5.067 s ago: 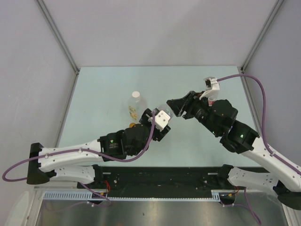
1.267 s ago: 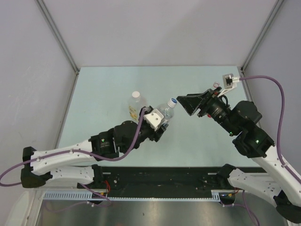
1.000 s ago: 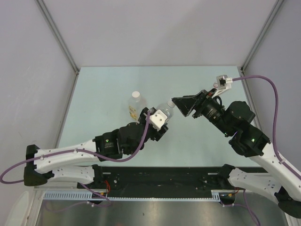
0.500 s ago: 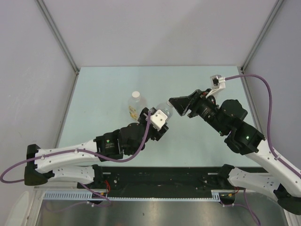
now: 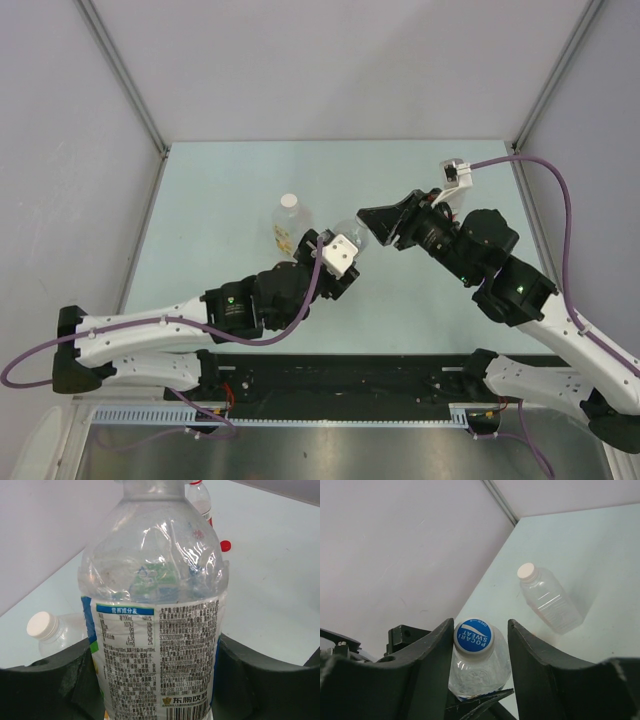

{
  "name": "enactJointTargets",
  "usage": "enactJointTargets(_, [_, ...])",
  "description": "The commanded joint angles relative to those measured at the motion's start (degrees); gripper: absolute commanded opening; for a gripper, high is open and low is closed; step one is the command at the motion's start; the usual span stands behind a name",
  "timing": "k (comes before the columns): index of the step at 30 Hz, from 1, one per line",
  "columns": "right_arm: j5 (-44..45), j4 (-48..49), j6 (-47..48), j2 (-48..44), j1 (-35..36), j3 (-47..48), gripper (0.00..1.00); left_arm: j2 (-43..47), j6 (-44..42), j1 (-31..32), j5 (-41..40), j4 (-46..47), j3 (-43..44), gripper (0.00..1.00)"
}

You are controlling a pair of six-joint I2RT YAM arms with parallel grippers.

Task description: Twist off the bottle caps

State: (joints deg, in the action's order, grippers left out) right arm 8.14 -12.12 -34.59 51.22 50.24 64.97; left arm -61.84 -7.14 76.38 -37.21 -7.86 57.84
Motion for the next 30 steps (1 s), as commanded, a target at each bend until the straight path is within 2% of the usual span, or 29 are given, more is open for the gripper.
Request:
enactJointTargets(1, [-0.14, 1.48, -0.13, 0.02, 0.39, 1.65, 0.47, 0.06, -1.13, 0.44, -0.93, 2.14, -0.01, 0.00])
enactJointTargets(2, [-0.32, 1.40, -0.04, -0.07, 0.39, 1.65, 0.45, 0.06, -1.13, 0.44, -0.93, 2.23, -0.10, 0.00])
enactJointTargets(8, [-1.46, 0.78, 1.01, -0.33, 0.56, 1.65, 0.16, 0.32, -0.95, 0.53, -0.76, 2.23, 0.08, 0.00])
enactJointTargets(9, [-1.81, 0.61, 1.19, -0.25, 0.56, 1.65, 0.06, 0.41, -0.86, 0.53, -0.50, 2.32, 0.16, 0.00])
enactJointTargets(10, [-2.07, 0.52, 1.63, -0.42, 0.56, 1.65, 0.02, 0.58, -0.77, 0.53, -0.15, 2.23, 0.16, 0.00])
enactJointTargets(16, [-7.44, -0.01, 5.66, -1.04, 0.56, 1.65, 0.00, 3.74, -0.25, 0.44, 7.75, 2.76, 0.25, 0.00])
enactJointTargets(20, [-18.39, -0.01, 9.70, -1.82, 0.21, 1.65, 0.00, 8.65, 0.19, 0.18, 20.65, 2.24, 0.69, 0.00])
enactJointTargets(23, [-25.95, -0.19, 13.39, -3.05, -0.05, 1.65, 0.00, 10.60, 2.03, -1.75, 36.46, 0.39, 2.00, 0.00])
enactJointTargets(24, [-27.72, -0.19, 14.19, -3.84, -0.14, 1.65, 0.00, 11.30, 3.69, -2.37, 44.77, -0.05, 2.36, 0.00])
enactJointTargets(25, [-29.66, -0.01, 15.16, -4.28, -0.14, 1.65, 0.00, 11.57, 4.84, -4.12, 48.60, -0.31, 2.80, 0.00])
enactJointTargets(30, [-47.58, 1.66, 20.69, -6.13, -0.23, 1.65, 0.00, 11.75, 14.66, -11.94, 73.65, 3.79, 4.21, 0.00])
